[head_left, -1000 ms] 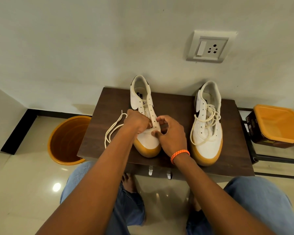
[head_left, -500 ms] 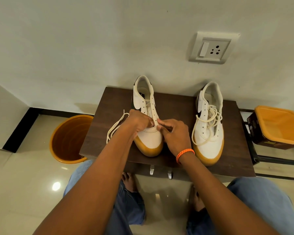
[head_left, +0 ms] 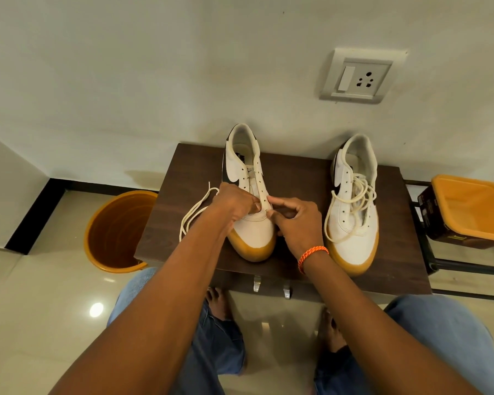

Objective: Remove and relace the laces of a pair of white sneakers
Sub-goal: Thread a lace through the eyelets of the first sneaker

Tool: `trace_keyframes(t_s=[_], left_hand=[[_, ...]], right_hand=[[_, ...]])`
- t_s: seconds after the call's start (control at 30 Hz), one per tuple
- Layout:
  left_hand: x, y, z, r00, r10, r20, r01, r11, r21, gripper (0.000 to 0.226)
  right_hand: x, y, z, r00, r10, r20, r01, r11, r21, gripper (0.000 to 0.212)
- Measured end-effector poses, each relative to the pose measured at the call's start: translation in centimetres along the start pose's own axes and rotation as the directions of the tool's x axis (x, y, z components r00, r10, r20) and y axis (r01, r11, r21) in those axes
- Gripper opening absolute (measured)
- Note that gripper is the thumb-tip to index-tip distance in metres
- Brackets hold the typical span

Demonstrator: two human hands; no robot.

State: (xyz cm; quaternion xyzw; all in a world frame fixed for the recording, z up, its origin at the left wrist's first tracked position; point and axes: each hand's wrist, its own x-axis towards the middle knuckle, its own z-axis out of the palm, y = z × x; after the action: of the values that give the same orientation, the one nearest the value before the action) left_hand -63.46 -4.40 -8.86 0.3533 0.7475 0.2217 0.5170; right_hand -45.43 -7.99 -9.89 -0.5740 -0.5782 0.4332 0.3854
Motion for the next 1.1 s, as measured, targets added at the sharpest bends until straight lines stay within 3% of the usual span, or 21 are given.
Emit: trace_keyframes(t_s=[0.07, 0.13, 0.23, 0.3, 0.5, 0.7, 0.8, 0.9, 1.0, 1.1], left_hand=[[2.8, -1.5, 0.4, 1.000, -0.016, -0.012, 0.016, 1.000, 0.007, 0.114], [1.2, -0.5, 0.1, 1.000, 0.004, -0.031, -0.002, 0.999, 0.039, 0.103], [-2.9, 1.6, -0.4, 0.996, 0.084, -0.013, -0.083, 0.990, 0.111, 0.035], [-3.5, 1.7, -0.9, 0.991, 0.131, 0.025, -0.133, 0.987, 0.090, 0.016], [-3.1, 1.5, -2.2, 0.961, 0.212, 0.179, -0.251, 0.939, 0.234, 0.031], [-2.9, 1.5, -2.2, 0.964, 0.195, 0.181, -0.242, 0.925, 0.293, 0.029], [-1.7, 0.8, -2.1, 0.955, 0.205, 0.214, -0.267, 0.907, 0.325, 0.056], [-2.7, 1.1, -2.1, 0.960, 0.201, 0.196, -0.264, 0.885, 0.383, 0.056], [-5.2, 2.1, -2.5, 0.965, 0.210, 0.157, -0.259, 0.855, 0.449, 0.049], [-6.1, 2.7, -2.8, 0.961, 0.244, 0.131, -0.276, 0.802, 0.530, 0.043]], right_hand=[[-0.1, 0.0, 0.2, 1.000, -0.006, -0.020, 0.006, 1.000, 0.023, 0.031], [-0.2, -0.2, 0.3, 1.000, -0.012, -0.023, 0.012, 1.000, 0.018, 0.030], [-0.4, -0.8, 0.3, 0.997, -0.063, -0.054, 0.058, 0.995, -0.087, 0.025], [-0.8, -1.2, 0.5, 0.979, -0.171, -0.110, 0.144, 0.964, -0.222, 0.018], [-1.4, -0.9, 0.0, 0.909, -0.415, -0.043, 0.352, 0.817, -0.457, 0.011], [-1.5, -0.2, -0.4, 0.790, -0.602, 0.112, 0.532, 0.583, -0.615, 0.012], [-1.4, -0.3, -0.5, 0.753, -0.631, 0.187, 0.570, 0.484, -0.664, 0.011], [-1.4, -0.8, -0.3, 0.771, -0.622, 0.140, 0.561, 0.558, -0.611, 0.009], [-1.6, -2.8, -0.7, 0.812, -0.583, -0.025, 0.506, 0.726, -0.466, 0.010], [-1.6, -6.5, -2.3, 0.804, -0.546, -0.235, 0.478, 0.829, -0.290, 0.006]])
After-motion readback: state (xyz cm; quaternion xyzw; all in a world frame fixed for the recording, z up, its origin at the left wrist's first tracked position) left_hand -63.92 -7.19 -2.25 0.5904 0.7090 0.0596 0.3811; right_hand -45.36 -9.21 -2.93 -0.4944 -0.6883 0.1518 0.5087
